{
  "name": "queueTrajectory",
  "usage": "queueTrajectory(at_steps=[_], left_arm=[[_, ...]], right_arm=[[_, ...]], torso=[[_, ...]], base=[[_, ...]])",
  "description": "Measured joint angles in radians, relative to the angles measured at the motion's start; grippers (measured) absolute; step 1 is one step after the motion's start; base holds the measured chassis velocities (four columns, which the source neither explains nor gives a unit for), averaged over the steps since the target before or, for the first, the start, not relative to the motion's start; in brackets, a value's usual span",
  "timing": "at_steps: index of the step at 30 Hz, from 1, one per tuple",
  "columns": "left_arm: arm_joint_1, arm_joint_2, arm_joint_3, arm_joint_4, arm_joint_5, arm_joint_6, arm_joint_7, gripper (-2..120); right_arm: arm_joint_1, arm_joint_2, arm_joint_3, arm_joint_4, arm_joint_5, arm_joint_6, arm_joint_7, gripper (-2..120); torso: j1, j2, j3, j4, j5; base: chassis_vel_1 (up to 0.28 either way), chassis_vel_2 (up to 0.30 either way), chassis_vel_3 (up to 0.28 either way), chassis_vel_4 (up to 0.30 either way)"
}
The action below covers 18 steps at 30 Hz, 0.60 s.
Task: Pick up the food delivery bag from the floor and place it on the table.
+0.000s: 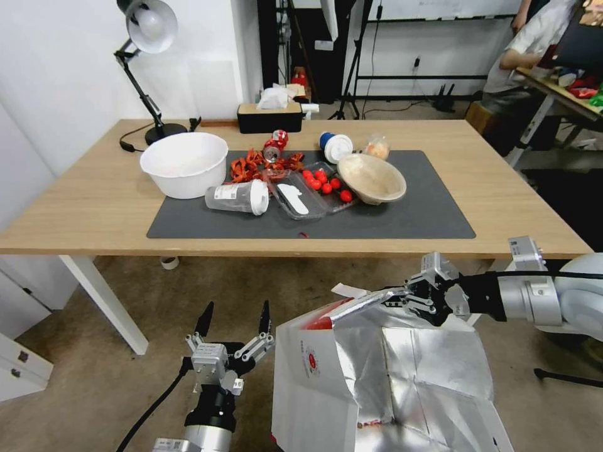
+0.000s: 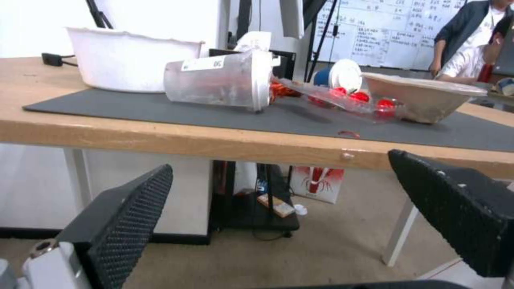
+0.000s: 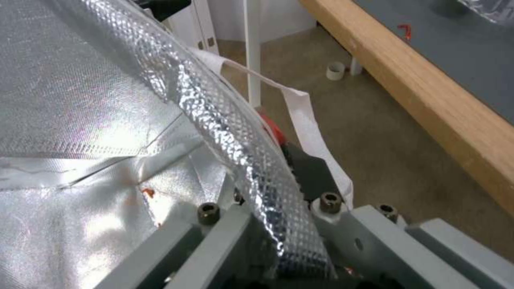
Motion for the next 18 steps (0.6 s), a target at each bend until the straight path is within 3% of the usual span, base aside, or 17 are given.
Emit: queueTrajectory(at_steps=[18], left_arm=[[0.004, 0.01, 0.0, -0.001, -0.001, 0.011, -0.012, 100]], right_arm=[[0.001, 0.003, -0.008, -0.009, -0.004, 0.0, -0.001, 0]], torso=[[0.037, 0.084, 0.047, -0.0001, 0.0]], base=[[0.0, 0.0, 0.0, 0.0]])
